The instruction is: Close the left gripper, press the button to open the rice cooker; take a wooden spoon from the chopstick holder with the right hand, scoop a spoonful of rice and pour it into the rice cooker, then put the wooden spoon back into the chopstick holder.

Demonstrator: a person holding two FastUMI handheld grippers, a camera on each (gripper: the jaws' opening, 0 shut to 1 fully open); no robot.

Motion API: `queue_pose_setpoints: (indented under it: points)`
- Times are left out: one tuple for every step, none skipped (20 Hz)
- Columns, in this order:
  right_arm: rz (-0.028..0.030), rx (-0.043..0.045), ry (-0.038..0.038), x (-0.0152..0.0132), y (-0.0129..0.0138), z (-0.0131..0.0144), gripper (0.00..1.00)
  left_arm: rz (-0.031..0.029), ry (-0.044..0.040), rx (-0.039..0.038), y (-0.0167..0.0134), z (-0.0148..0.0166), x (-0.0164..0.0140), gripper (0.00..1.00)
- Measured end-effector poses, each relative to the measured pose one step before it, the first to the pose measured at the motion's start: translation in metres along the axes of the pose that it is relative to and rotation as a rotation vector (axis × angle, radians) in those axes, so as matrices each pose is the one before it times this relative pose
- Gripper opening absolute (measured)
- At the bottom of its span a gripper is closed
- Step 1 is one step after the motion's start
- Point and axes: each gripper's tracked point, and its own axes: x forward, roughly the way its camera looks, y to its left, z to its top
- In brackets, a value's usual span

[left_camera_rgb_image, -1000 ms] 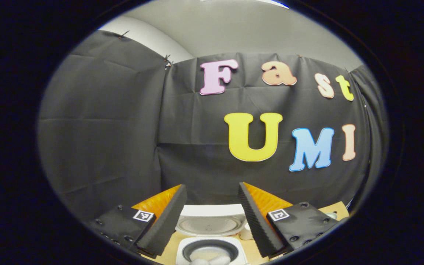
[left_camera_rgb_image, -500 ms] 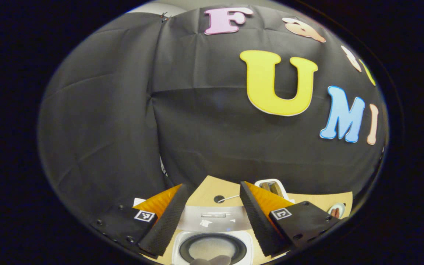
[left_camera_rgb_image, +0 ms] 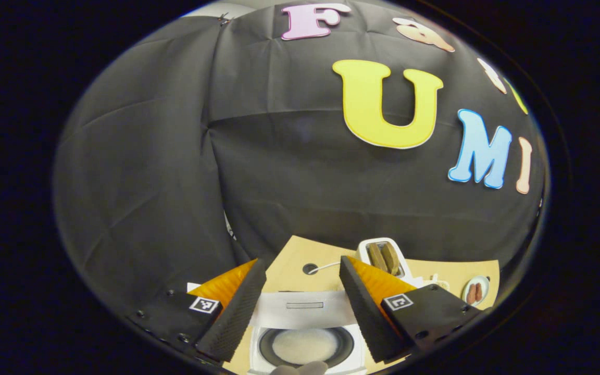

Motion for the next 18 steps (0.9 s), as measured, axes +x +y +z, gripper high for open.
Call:
queue_pose_setpoints:
  points:
    - [0.00249, 0.00290, -0.00256, -0.00081, -0.00053, 0.00073, 0.98, -0.00573, 0.00495, 0.00314, -0.00081, -0.00559, -0.00651, 1.00]
    - [0.00431, 0.00235, -0.00014, 0.00037, -0.00100, -0.00021, 0.93, -0.00303, 0.00528, -0.00040, -0.00009, -0.01045, -0.01139, 0.99]
    - [0.00119, 0.00189, 0.00165, 0.00004, -0.00147, 0.00000, 0.98, -0.00386, 0.00172, 0.00242, -0.00034, -0.00800, -0.00820, 0.97]
    - [0.00628, 0.00456, 0.00540, -0.00062, 0.00016, -0.00300, 0.98, -0.00283, 0.00223, -0.00254, 0.00016, -0.00828, -0.00703, 0.99]
    - [0.00719, 0.00835, 0.00778, -0.00103, 0.00085, -0.00246, 0.98, -0.00232, 0.00369, -0.00433, -0.00055, -0.00966, -0.00640, 0.97]
    - [0.00728, 0.00696, 0.00795, -0.00182, 0.00062, -0.00406, 0.98, -0.00162, 0.00776, 0.00123, -0.00082, -0.01033, -0.00749, 0.99]
    - [0.00563, 0.00434, 0.00435, -0.00130, -0.00067, -0.00331, 0.98, -0.00474, 0.00488, 0.00647, -0.00243, -0.01413, -0.00733, 1.00]
    - [0.00670, 0.00317, 0.01228, -0.00120, 0.00029, -0.00389, 0.98, -0.01074, 0.01838, 0.00382, -0.00238, -0.01738, -0.00664, 0.99]
    - [0.00918, 0.00454, 0.00943, -0.00133, 0.00131, -0.00369, 0.98, -0.01127, 0.03672, -0.00713, -0.00212, -0.01906, -0.00395, 0.99]
    - [0.00521, 0.00216, 0.00453, -0.00150, -0.00017, -0.00304, 0.98, -0.00923, 0.05158, -0.01540, -0.00261, -0.02438, -0.00254, 0.99]
    - [0.00275, -0.00088, 0.00381, -0.00183, -0.00145, -0.00131, 0.98, -0.00475, 0.03527, -0.00290, -0.00097, -0.01977, 0.00080, 0.99]
    - [0.00229, -0.00098, 0.00362, -0.00062, -0.00035, -0.00201, 0.98, -0.00044, 0.02617, 0.00110, -0.00091, -0.01677, 0.00541, 0.98]
    - [0.00362, 0.00027, 0.00605, -0.00007, -0.00111, -0.00087, 0.98, -0.00368, 0.02439, -0.00009, -0.00092, -0.01602, 0.00365, 0.98]
    - [0.00296, 0.00097, 0.00389, 0.00031, -0.00020, -0.00174, 0.98, -0.00288, 0.02475, 0.00223, -0.00109, -0.01485, 0.00291, 0.97]
    - [0.00128, -0.00123, 0.00704, -0.00030, -0.00053, -0.00187, 0.98, -0.00096, 0.01693, 0.00716, 0.00303, -0.01068, -0.00119, 0.96]
    - [0.00262, -0.00266, 0.00590, -0.00061, -0.00076, -0.00371, 0.98, 0.00311, 0.01238, 0.00367, 0.00194, -0.00875, 0.00322, 0.97]
    - [0.00239, 0.00048, 0.00392, -0.00032, 0.00032, -0.00161, 0.98, 0.00105, 0.00829, 0.00719, -0.00116, -0.00505, 0.00257, 0.97]
    - [0.00349, 0.00100, 0.00370, -0.00016, -0.00021, -0.00082, 0.98, 0.00115, 0.00603, 0.00277, -0.00217, -0.00500, 0.00099, 0.95]
